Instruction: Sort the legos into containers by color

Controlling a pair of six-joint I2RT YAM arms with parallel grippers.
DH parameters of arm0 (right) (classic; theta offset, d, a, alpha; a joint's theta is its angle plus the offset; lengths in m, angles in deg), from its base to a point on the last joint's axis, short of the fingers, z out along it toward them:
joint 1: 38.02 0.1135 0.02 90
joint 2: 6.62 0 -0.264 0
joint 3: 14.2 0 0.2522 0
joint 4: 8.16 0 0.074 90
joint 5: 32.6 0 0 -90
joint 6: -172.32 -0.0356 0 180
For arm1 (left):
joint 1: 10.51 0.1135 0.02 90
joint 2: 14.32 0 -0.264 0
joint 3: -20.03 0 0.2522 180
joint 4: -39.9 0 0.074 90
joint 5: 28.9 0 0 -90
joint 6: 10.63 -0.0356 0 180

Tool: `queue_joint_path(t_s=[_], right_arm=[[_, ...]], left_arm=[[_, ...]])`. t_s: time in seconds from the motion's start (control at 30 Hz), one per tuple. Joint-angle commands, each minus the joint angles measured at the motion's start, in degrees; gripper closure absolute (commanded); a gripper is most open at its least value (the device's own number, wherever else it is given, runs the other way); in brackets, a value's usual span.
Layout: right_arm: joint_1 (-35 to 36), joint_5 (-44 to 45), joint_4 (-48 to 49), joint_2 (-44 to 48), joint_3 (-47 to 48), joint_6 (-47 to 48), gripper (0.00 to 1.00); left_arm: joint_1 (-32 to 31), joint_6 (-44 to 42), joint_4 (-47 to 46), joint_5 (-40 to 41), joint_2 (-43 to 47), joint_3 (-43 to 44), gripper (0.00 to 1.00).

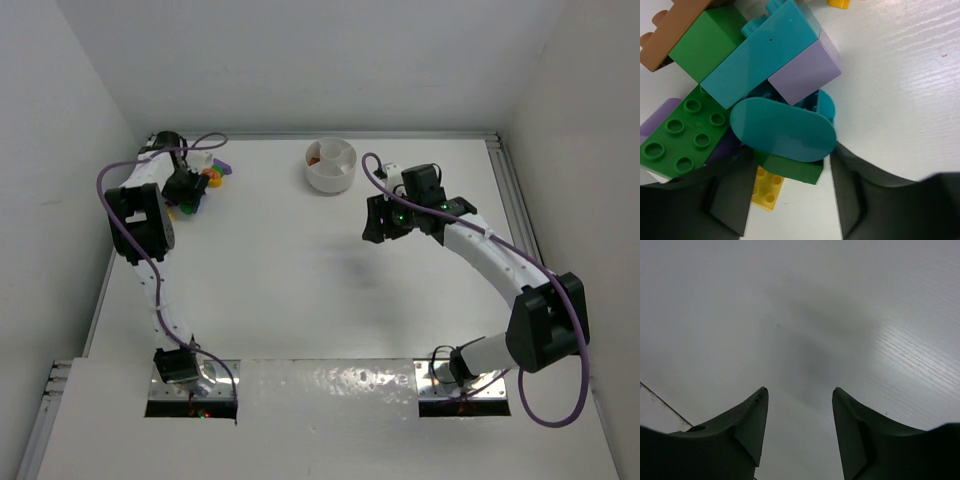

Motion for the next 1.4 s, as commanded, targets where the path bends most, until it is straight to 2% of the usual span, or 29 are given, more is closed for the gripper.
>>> queue_joint_path(t_s=[0.0,0.27,0.37,0.4,0.43,0.63,0.77,0.87,1.0,1.13,1.37], right_arm=[[0.43,0.23,-0.1,-0.16,2.41,0.52,0.47],[0.43,0.58,-1.33,0.1,3.29,0.87,0.47],[0.43,0.76,-1.07,0.28,3.29,0.96,0.47],[0.43,0.85,-0.98,0.37,3.55,0.26,0.47],[0.35,1.46,-0.8,0.37,3.73,-0.27,0.47],[0.43,1.11,5.68,0.11,6.28,-9.49,0.46],[0.35,2.07,11.75,-1.47,8.73,-21.94,0.42],[0.43,0.07,17.81,-4.28,11.1,-28.11,0.36],[0.43,-2.75,23.35,-10.77,17.77,-33.57,0.29],[0.7,-5.92,28.72,-14.04,20.43,-37.44,0.28],[2.19,-6.53,33.21,-16.93,20.17,-40.18,0.27]], left_arm=[[0.34,-1.1,-1.29,-1.03,0.96,-0.27,0.47],[0.42,-1.45,0.29,-1.82,2.36,-0.45,0.72],[0.25,-1.54,1.08,-1.82,3.86,-0.45,0.86],[0.07,-1.45,1.26,-1.65,4.3,-0.37,0.97],[-0.01,-1.36,1.87,-1.65,4.91,-0.19,1.0],[-3.26,-3.2,3.89,-6.22,13.07,0.42,1.0],[-9.93,-5.05,5.21,-6.66,18.09,0.25,1.0],[-15.54,-4.71,3.9,-9.9,22.14,-0.71,1.0],[-22.84,-1.99,1.53,-17.01,25.39,-0.28,1.0],[-27.16,-0.49,-0.76,-21.15,27.06,-0.98,1.0],[-30.69,-3.02,-0.24,-25.46,27.68,-1.07,1.0]])
